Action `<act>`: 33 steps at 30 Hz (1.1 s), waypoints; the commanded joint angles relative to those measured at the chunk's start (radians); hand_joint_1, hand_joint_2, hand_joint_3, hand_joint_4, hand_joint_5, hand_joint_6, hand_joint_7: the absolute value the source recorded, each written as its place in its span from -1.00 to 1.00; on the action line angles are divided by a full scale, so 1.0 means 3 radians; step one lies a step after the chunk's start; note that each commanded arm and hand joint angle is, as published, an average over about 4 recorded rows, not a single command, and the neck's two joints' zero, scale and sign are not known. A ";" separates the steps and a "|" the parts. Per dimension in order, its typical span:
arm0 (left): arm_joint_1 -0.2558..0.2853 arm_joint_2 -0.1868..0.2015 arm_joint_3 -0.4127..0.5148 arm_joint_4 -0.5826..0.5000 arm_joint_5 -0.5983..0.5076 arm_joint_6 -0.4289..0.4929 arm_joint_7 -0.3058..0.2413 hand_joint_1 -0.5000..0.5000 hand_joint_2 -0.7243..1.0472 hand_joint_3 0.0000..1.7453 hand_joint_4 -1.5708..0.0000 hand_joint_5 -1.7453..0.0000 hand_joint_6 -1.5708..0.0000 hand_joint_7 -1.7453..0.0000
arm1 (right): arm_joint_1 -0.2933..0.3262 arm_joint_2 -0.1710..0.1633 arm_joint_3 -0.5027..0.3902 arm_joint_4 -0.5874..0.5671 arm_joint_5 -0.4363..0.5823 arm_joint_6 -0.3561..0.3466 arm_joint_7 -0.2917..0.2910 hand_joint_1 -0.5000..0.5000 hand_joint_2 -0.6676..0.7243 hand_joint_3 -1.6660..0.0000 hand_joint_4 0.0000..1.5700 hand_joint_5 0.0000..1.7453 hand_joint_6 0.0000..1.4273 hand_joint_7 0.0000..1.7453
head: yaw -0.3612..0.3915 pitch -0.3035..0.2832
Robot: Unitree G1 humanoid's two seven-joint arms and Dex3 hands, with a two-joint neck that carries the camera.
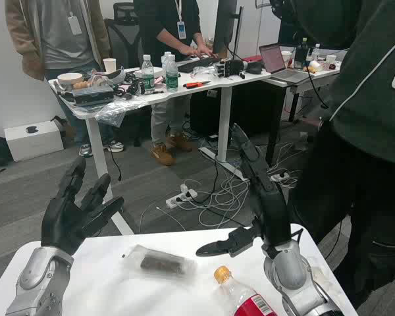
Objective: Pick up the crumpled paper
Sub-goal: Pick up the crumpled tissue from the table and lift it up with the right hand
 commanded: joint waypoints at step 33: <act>0.0127 0.0074 0.0890 -0.1004 0.0970 -0.0120 0.0238 -1.00 -0.60 -1.00 0.90 1.00 1.00 1.00 | -0.0288 -0.0317 -0.0713 -0.1298 0.0235 0.2103 0.0918 -0.42 0.09 1.00 -1.00 -1.00 -1.00 -1.00 | 0.1027 -0.0983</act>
